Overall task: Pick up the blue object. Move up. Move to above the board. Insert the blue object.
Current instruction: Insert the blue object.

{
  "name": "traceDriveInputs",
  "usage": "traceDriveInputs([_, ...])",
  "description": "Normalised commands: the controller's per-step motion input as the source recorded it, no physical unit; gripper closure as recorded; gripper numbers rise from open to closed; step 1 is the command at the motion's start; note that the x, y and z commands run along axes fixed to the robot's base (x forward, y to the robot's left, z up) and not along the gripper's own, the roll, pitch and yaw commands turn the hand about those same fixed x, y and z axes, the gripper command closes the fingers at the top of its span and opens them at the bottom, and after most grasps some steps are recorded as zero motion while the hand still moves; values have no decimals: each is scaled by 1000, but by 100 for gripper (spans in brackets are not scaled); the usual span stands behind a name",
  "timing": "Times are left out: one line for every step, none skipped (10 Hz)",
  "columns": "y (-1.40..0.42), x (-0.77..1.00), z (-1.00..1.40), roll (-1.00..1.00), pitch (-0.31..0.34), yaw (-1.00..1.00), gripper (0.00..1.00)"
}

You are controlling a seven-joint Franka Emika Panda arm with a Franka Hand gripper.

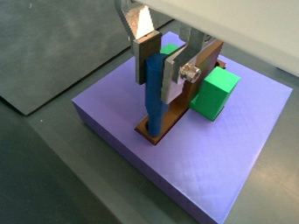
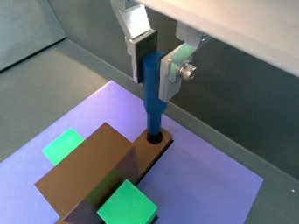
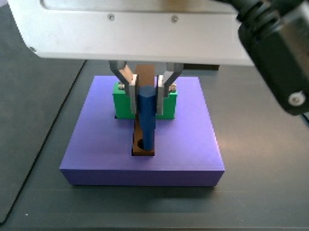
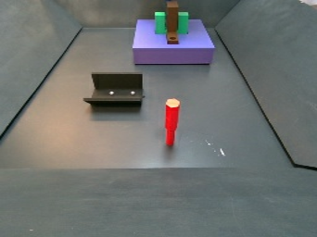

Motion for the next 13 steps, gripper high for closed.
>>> traceDriveInputs([114,20,31,0,20,0,100])
traceDriveInputs([80,0,0,0,9,0,100])
traceDriveInputs([83,-34,0,11,11,0,100])
traceDriveInputs([49,-106,0,1,1,0,100])
traceDriveInputs([0,-131,6,0,0,0,100])
traceDriveInputs([0,-183,0,0,0,-37,100])
traceDriveInputs([0,-126,0,0,0,-17,100])
traceDriveInputs([0,0,-17,0,0,0,100])
traceDriveInputs([0,37,-143,11,0,0,100])
traceDriveInputs([0,106,-249,34,0,0,100])
traceDriveInputs([0,171,-320,43,0,0,100])
traceDriveInputs([0,123,-394,66,0,0,100])
traceDriveInputs([0,43,-520,147,0,0,100])
